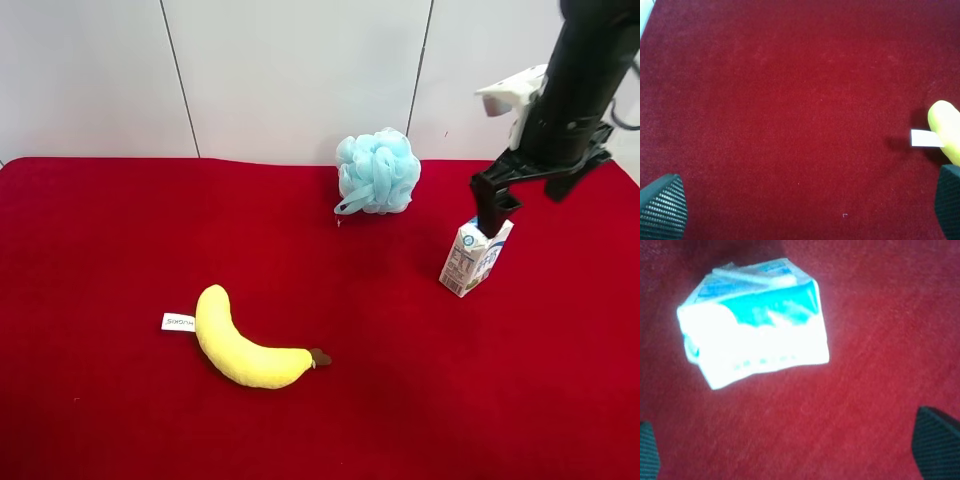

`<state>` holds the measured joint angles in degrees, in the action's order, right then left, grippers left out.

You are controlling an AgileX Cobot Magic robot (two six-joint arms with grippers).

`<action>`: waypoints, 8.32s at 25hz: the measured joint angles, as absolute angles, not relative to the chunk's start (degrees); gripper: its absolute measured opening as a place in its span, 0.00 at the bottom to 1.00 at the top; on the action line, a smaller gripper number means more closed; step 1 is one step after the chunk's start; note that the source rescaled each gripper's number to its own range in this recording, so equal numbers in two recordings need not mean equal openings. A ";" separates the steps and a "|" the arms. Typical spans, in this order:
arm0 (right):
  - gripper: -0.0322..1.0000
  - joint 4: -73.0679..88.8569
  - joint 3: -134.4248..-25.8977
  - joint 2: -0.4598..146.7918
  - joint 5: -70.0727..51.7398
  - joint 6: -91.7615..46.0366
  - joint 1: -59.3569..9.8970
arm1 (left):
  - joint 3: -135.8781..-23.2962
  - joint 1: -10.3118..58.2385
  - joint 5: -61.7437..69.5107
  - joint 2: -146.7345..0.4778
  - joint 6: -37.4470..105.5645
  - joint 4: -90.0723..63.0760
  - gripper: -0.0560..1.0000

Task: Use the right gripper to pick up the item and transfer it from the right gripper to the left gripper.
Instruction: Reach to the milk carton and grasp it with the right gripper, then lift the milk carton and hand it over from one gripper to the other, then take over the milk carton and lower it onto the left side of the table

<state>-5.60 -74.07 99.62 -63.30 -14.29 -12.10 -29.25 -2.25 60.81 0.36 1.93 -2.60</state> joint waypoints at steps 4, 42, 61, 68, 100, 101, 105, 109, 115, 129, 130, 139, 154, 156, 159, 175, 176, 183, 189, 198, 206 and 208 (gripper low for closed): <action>1.00 -2.98 -74.07 102.06 -60.68 -17.21 -12.10 | -29.25 -2.25 60.81 0.36 1.93 -2.60 1.00; 0.05 -2.97 -74.07 110.12 -54.87 -23.80 -12.10 | -29.25 -2.25 60.81 0.36 1.93 -2.60 1.00; 0.05 -0.71 -74.07 102.62 -59.48 -20.80 -12.10 | -29.25 -2.25 60.81 0.36 1.93 -2.60 1.00; 0.05 4.31 -74.07 95.69 -63.46 -20.76 -12.10 | -29.25 -2.25 60.81 0.36 1.93 -2.60 1.00; 0.05 33.48 -74.07 90.99 -52.39 -22.38 -35.27 | -29.25 -2.25 60.81 0.00 2.01 -2.60 1.00; 0.05 34.36 -74.07 91.51 -51.61 -22.76 -36.09 | -29.20 -2.25 60.81 -0.75 2.42 -2.80 1.00; 0.05 38.88 -74.07 94.03 -49.14 -24.28 -38.75 | -29.21 -2.25 60.86 -5.77 9.13 -7.10 1.00; 0.05 42.81 -74.07 96.29 -47.18 -26.00 -39.88 | -30.09 1.22 60.98 -9.89 17.50 -12.68 1.00; 0.05 51.22 -74.07 97.19 -46.17 -30.31 -39.88 | -30.62 9.85 62.39 -15.00 21.81 -13.02 1.00; 0.05 58.67 -74.07 97.59 -49.30 -33.29 -39.88 | -35.56 29.06 62.32 -31.80 23.88 -3.17 1.00; 0.05 58.82 -74.07 97.59 -49.53 -33.29 -39.88 | -36.47 30.27 61.81 -33.02 23.88 -2.26 1.00; 0.05 59.29 -74.07 97.59 -50.21 -34.46 -39.88 | -42.33 37.22 57.32 -45.03 23.88 0.00 1.00; 0.05 64.69 -74.07 97.59 -50.21 -36.34 -39.88 | -44.03 38.68 46.81 -54.84 24.19 0.00 1.00; 0.05 64.83 -74.07 97.59 -50.21 -36.34 -39.88 | -44.03 38.70 46.01 -55.08 24.74 0.00 1.00; 0.05 64.83 -74.07 97.59 -50.15 -36.34 -39.88 | -44.03 38.74 45.27 -55.40 24.98 0.00 1.00; 0.05 65.57 -74.07 97.59 -49.33 -35.72 -39.88 | -44.21 38.74 42.61 -55.76 26.41 0.00 0.08; 0.05 65.51 -74.07 97.59 -49.33 -35.70 -39.88 | -44.21 38.74 42.61 -55.76 26.46 0.00 0.08; 0.89 63.35 -74.07 97.52 -49.33 -34.23 -39.88 | -44.21 38.74 43.77 -55.76 26.86 0.00 0.08; 0.99 61.81 -74.07 97.52 -49.33 -33.77 -39.88 | -44.21 38.74 43.77 -55.76 26.86 0.30 0.07; 0.99 61.32 -74.07 97.41 -53.50 -31.45 -39.88 | -44.21 38.74 43.77 -55.76 26.86 0.30 0.07; 0.99 55.47 -74.07 97.41 -61.82 -27.15 -39.88 | -44.21 38.74 43.77 -55.76 26.86 0.30 0.07; 0.99 52.52 -74.07 97.41 -64.27 -25.42 -39.88 | -44.21 38.74 43.77 -55.76 26.86 0.30 0.07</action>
